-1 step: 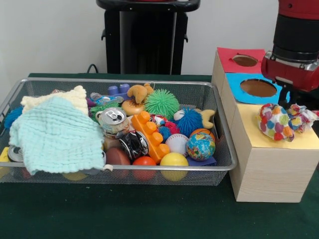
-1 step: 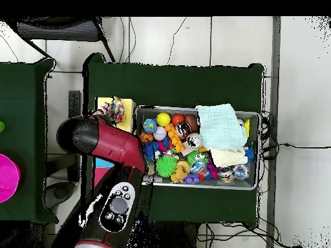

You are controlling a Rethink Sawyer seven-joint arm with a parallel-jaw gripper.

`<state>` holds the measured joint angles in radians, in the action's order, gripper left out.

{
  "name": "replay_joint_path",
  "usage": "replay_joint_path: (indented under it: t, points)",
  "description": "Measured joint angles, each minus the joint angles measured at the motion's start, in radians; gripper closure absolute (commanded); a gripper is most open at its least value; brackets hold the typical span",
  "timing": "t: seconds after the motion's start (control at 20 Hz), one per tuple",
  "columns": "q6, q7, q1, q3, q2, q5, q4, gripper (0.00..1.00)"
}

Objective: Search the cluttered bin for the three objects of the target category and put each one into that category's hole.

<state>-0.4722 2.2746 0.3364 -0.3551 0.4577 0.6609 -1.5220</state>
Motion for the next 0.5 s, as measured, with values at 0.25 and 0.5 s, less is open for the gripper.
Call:
replay_joint_path:
  t: [0.25, 0.5]
  points:
    - [-0.003, 0.0, 0.028, -0.009, 0.008, 0.0, -0.017, 1.0]
    - [-0.039, 0.0, 0.061, -0.03, 0.008, -0.009, -0.023, 1.0]
